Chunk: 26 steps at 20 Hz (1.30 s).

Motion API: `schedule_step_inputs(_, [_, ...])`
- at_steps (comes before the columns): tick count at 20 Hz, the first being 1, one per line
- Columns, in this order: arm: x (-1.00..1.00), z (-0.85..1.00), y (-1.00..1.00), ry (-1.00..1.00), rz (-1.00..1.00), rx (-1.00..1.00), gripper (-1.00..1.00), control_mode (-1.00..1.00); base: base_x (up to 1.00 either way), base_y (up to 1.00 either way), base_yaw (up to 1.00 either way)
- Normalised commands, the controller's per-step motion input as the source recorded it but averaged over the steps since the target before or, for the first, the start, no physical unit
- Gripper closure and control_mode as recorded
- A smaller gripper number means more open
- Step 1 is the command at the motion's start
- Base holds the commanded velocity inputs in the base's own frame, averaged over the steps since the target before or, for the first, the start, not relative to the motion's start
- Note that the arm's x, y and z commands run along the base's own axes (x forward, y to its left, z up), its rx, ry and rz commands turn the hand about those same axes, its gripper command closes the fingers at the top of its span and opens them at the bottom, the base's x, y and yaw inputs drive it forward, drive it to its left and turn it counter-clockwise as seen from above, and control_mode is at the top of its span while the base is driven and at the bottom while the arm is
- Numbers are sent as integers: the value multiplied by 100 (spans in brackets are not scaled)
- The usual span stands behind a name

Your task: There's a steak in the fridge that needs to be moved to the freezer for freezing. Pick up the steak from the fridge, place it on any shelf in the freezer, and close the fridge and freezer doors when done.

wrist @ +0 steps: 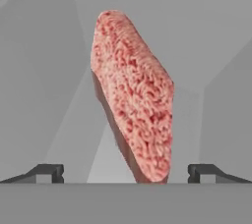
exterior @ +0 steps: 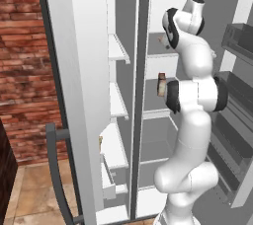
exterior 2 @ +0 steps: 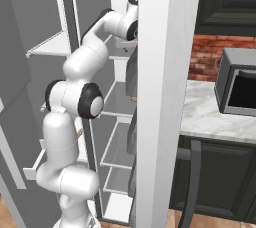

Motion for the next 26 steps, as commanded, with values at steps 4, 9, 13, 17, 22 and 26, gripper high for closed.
schedule_step_inputs(4, [26, -39, 0, 0, 0, 0, -100, -100, 0, 0, 0])
schedule_step_inputs(9, [23, -50, 16, 0, 0, -3, 100, -100, 0, 0, 0])
schedule_step_inputs(13, [36, -44, 8, 0, 0, 0, 100, -100, 0, 0, 0])
schedule_step_inputs(17, [13, -29, 1, -2, 0, 0, 100, -100, 0, 0, 0])
schedule_step_inputs(22, [-24, -6, 3, -4, 0, 0, 100, -100, 0, 0, 0])
schedule_step_inputs(26, [-96, -3, 22, -6, 0, 4, 100, -100, 0, 0, 0])
